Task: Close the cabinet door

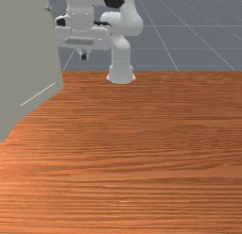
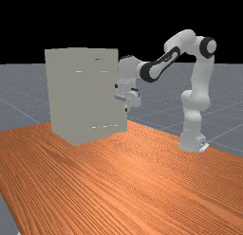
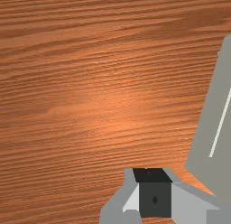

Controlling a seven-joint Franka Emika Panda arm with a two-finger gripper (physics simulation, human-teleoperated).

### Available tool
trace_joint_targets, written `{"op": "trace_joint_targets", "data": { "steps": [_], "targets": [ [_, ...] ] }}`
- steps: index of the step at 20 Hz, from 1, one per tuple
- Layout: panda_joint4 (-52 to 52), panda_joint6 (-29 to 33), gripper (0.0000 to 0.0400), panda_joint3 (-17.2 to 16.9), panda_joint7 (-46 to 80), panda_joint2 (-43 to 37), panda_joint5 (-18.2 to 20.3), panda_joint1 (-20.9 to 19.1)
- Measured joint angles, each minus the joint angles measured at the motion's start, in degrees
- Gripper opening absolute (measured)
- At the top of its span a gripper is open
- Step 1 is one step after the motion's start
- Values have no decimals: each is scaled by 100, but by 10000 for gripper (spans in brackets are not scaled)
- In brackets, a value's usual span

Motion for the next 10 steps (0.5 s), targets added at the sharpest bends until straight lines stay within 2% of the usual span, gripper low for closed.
{"op": "trace_joint_targets", "data": {
  "steps": [5, 6, 10],
  "targets": [
    [-33, -29, 0, -57, 35, 23, 50, -25],
    [-68, -31, 0, -160, -10, 19, 32, -93],
    [69, 46, 0, -919, -592, 230, -11, -514]
  ]
}}
